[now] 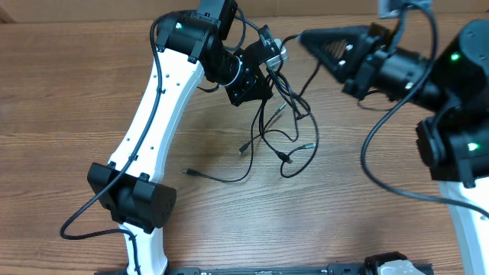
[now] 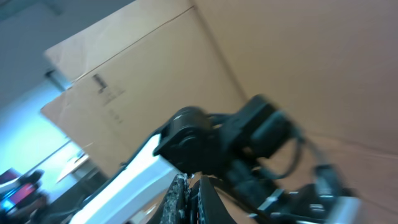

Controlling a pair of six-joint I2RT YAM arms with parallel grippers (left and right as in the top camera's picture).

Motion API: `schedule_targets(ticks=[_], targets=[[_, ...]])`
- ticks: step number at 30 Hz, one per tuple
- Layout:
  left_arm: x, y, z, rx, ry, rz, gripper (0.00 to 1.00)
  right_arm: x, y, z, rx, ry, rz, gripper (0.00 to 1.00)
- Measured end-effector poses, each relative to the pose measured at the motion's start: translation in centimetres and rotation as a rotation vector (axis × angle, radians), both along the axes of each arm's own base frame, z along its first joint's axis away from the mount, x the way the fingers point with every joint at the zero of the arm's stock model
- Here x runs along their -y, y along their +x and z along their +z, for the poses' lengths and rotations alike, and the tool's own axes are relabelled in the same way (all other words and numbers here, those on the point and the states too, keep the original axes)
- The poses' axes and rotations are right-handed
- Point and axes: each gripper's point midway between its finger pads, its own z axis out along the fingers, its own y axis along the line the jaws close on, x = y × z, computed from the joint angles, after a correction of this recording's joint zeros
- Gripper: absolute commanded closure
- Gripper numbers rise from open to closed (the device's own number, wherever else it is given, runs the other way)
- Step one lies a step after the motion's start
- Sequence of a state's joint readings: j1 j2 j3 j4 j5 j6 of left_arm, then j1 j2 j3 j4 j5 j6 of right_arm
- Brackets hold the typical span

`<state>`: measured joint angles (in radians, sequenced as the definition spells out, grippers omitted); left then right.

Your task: Untangle cables

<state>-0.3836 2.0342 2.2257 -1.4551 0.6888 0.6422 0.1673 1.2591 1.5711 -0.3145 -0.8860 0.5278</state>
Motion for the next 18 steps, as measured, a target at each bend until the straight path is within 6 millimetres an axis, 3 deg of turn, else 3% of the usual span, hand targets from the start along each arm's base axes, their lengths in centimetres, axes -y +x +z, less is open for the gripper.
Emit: schedule_targets(ticks=[5,10,13,18], targets=[[-1.0,-0.1,-0.3,-0.029,0.02,0.021,0.96,4.5,2.3,-0.2,0.035,-0.029,-0.139,0.96],[-2.7,0.8,-0.4,-0.04,0.029,0.065,0.95,10.3,4.2,-0.3,0.043,-0.047,-0.303,0.96],[-4.1,1.3,-0.8,-0.052,0.047,0.099,0.96,13.7,4.6,-0.1,0.059,-0.056,-0.397,0.96],[-5.3,1.9,-1.0,-0.054,0.062,0.132,0.95,17.6,4.6,-0.1,0.069,-0.071,-0.482,0.96]])
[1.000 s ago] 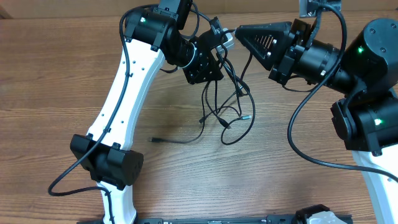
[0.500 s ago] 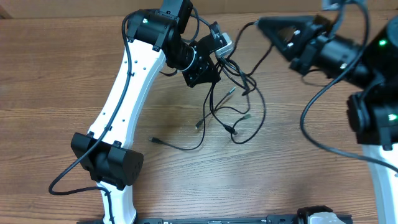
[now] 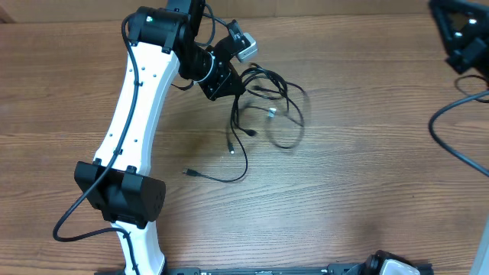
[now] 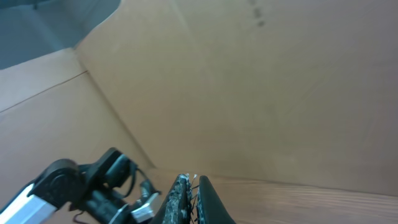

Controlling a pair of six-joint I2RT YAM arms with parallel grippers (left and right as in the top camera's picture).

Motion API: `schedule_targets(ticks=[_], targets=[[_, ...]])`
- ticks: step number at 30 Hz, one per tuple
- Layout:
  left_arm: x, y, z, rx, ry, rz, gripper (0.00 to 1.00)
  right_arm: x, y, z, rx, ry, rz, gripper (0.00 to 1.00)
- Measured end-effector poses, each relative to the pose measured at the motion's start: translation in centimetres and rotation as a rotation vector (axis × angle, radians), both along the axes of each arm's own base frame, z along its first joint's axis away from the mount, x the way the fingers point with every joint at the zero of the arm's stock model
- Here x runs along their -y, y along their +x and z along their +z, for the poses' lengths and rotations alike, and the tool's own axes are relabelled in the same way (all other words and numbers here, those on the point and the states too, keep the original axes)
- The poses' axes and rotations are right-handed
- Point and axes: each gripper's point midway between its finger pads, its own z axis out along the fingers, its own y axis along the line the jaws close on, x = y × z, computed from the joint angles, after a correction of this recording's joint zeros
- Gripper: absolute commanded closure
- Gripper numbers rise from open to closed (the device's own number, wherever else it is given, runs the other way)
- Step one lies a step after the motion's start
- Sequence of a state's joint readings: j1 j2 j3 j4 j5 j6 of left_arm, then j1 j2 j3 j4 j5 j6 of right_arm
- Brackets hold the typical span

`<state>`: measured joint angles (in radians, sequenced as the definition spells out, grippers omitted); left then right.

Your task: Untangle cables

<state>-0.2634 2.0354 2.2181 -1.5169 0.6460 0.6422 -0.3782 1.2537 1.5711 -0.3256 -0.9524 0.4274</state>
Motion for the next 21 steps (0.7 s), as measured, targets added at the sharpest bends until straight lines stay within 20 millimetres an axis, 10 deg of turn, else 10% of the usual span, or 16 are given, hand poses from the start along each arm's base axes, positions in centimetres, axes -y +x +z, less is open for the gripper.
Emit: schedule_targets(ticks=[3,9,21], targets=[[0.0,0.0,0.0,-0.002,0.0,0.0,0.95,1.3,-0.2,-0.1,0.001,-0.005,-0.021,0.94],[0.3,-0.4,0.2,-0.019,-0.018,-0.006,0.96,1.0,-0.6,-1.0,-0.047,0.009,0.007,0.27],[0.1,-2.3,1.6,-0.051,-0.034,-0.007,0.95,0.9,0.6,-8.5,-0.342,0.061,0.041,0.19]])
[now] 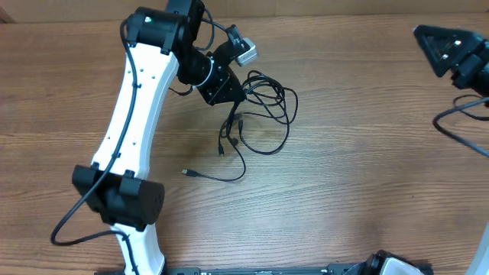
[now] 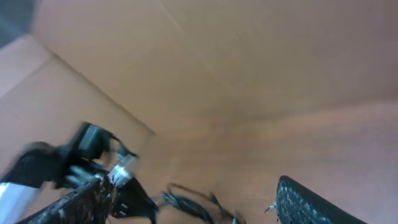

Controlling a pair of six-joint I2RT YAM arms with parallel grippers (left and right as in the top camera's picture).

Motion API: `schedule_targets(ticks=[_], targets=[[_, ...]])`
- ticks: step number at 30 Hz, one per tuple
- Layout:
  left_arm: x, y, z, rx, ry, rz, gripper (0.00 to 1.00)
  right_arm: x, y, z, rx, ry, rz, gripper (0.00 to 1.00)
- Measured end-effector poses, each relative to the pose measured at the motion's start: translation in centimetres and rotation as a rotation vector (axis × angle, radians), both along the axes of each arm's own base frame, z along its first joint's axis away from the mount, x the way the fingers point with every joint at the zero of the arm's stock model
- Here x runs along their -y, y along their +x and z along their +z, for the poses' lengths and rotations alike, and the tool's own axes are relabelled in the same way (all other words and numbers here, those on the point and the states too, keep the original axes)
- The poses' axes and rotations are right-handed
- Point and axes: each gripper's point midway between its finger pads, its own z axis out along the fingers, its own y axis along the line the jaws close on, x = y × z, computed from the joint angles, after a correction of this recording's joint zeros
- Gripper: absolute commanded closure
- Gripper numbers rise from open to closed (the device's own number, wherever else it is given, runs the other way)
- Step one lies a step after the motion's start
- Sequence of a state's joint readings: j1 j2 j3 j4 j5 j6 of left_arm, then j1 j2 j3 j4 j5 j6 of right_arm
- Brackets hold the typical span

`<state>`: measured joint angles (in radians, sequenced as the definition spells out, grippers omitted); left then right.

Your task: Untangle cables

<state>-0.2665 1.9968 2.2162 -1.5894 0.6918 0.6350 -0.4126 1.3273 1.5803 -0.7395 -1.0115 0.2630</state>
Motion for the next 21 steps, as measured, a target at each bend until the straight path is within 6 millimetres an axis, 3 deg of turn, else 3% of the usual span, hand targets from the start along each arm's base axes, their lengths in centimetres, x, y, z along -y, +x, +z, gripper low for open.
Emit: schedule_targets(ticks=[4,9,12,15,21], targets=[[-0.1,-0.7,4.6,0.129,-0.057,0.043,0.96,-1.9,1.2,-4.0,-0.098,-0.024,0.091,0.22],[-1.0,-2.2,12.2,0.282,-0.146,0.211,0.95,-7.0,1.4,-7.8,-0.102,-0.138,0.302,0.24],[-1.7,-3.8,15.3,0.3,-0.198,0.301,0.95,-10.3,1.2,-9.3,-0.058,-0.21,0.433,0.26],[-2.2,-5.1,16.8,0.275,-0.235,0.371,0.96,-13.3,1.1,-10.6,-0.009,-0.287,0.534,0.26],[-2.4,-5.3,16.9,0.191,-0.255,0.462,0.96,-17.3,0.3,-11.7,0.11,-0.405,0.678,0.25]])
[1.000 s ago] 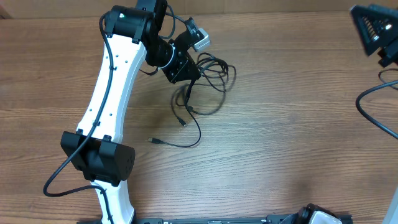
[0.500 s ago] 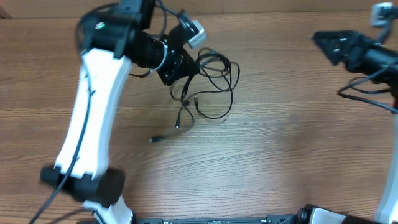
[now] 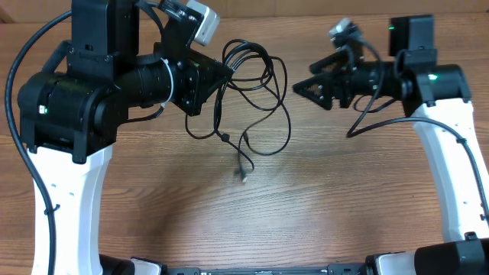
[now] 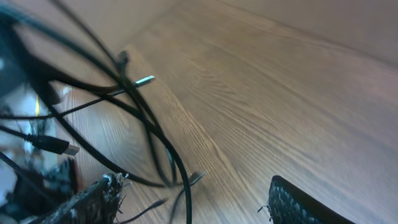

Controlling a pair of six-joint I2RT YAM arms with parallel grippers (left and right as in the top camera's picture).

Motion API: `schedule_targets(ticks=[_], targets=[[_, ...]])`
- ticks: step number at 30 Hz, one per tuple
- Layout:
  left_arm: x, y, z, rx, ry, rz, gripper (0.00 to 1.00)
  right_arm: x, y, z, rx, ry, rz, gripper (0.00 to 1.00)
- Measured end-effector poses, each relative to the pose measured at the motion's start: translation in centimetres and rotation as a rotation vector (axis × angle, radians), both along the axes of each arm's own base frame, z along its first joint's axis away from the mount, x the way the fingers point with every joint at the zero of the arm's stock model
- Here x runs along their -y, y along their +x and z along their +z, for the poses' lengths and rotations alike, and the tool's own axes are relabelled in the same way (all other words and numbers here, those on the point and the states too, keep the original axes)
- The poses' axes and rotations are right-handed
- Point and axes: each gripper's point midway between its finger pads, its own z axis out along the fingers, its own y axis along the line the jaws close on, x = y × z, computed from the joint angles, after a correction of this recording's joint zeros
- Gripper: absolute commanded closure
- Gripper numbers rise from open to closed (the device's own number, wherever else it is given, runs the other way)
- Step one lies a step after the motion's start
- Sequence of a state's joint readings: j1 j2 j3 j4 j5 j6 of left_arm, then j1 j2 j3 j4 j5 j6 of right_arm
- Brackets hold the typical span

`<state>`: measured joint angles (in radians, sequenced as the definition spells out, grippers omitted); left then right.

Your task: Untangle cables

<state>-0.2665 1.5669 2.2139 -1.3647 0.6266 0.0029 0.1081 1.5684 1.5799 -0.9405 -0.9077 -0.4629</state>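
Observation:
A tangle of thin black cables [image 3: 256, 84] hangs in loops from my left gripper [image 3: 216, 70], which is shut on it and raised high above the wooden table [image 3: 367, 198]. One plug end [image 3: 243, 173] dangles lowest. My right gripper [image 3: 299, 88] is level with the loops, just to their right, pointing left and open. In the right wrist view the black cables [image 4: 155, 140] cross in front of the right gripper [image 4: 193, 205], between its wide-apart fingers [image 4: 93, 199]. A silver plug tip [image 4: 144, 79] shows farther off.
The large black and white left arm [image 3: 84, 99] fills the left of the overhead view. The right arm [image 3: 439, 145] runs down the right edge. A brown cardboard wall [image 3: 306, 9] runs along the table's back.
My left arm has risen toward the camera, lifting the cable tangle off the table. My right gripper, then open at the far right edge, is now just right of the hanging loops.
At first my right gripper was shut close to my left gripper at the tangle. Then it was far off at the back right, still shut, the left holding the tangle low. It then stood open at the right, and now it is open beside the lifted cables.

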Motion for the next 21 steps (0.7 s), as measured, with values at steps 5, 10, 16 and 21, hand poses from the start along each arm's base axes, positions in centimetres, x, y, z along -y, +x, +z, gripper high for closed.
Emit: schedule_targets(ticks=[5,10,16,21], targets=[[0.0,0.1,0.0,-0.05,-0.029,0.04,0.96,-1.5,-0.4,0.2,0.074,-0.02,0.065,0.22],[0.1,0.0,0.1,-0.074,-0.049,0.051,0.96,-2.5,-0.6,0.4,0.113,-0.025,0.096,0.22],[0.8,-0.7,0.5,-0.13,-0.107,0.038,0.96,-3.4,-0.3,1.0,0.169,-0.02,0.117,0.25],[2.1,-1.7,0.7,-0.172,-0.138,0.006,0.96,-3.5,-0.1,1.5,0.194,-0.009,0.122,0.26]])
